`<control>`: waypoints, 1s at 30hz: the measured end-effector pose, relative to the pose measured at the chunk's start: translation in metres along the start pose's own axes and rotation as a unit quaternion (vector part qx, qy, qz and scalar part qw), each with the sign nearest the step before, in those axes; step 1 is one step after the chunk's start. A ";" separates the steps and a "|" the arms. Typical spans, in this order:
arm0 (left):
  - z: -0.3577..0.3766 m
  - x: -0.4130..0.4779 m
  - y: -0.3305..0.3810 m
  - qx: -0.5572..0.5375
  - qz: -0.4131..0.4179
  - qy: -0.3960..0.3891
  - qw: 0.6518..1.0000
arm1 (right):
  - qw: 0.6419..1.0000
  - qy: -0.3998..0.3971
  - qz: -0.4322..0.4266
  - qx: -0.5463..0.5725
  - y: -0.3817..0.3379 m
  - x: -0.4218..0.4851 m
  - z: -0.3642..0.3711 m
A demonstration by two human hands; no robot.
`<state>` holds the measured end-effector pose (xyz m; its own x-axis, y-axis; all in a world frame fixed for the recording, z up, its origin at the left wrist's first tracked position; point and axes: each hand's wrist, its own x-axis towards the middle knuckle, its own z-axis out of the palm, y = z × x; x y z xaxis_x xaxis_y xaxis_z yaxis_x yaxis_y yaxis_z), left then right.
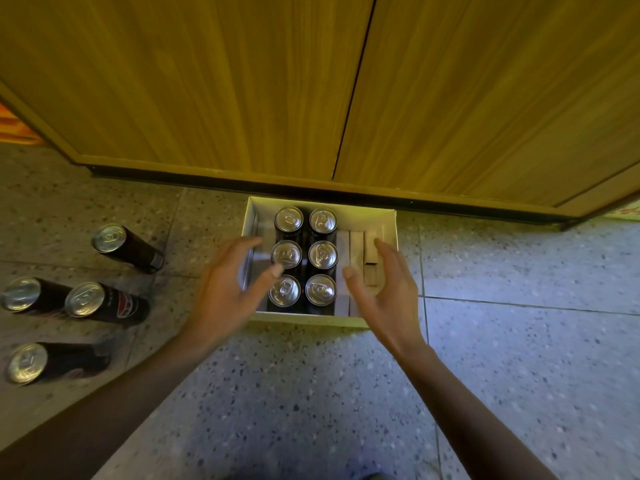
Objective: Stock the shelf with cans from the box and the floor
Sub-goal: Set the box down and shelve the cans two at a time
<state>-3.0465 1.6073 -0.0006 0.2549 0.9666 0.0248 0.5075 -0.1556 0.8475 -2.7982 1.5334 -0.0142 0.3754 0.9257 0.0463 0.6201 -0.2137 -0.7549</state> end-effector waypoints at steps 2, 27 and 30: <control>0.007 -0.011 0.006 0.022 0.011 -0.038 0.999 | 0.999 -0.035 0.001 -0.024 -0.006 -0.013 0.007; 0.048 -0.001 -0.005 0.191 -0.132 -0.097 0.968 | 0.993 -0.105 0.030 -0.043 -0.014 -0.011 0.049; 0.038 -0.003 0.007 0.187 -0.094 -0.080 0.974 | 0.997 -0.077 0.007 -0.008 -0.018 -0.017 0.039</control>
<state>-3.0123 1.5955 -0.0153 0.2375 0.9459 -0.2212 0.8151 -0.0702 0.5751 -2.8424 1.5337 -0.0267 0.2752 0.9591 -0.0662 0.6260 -0.2310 -0.7448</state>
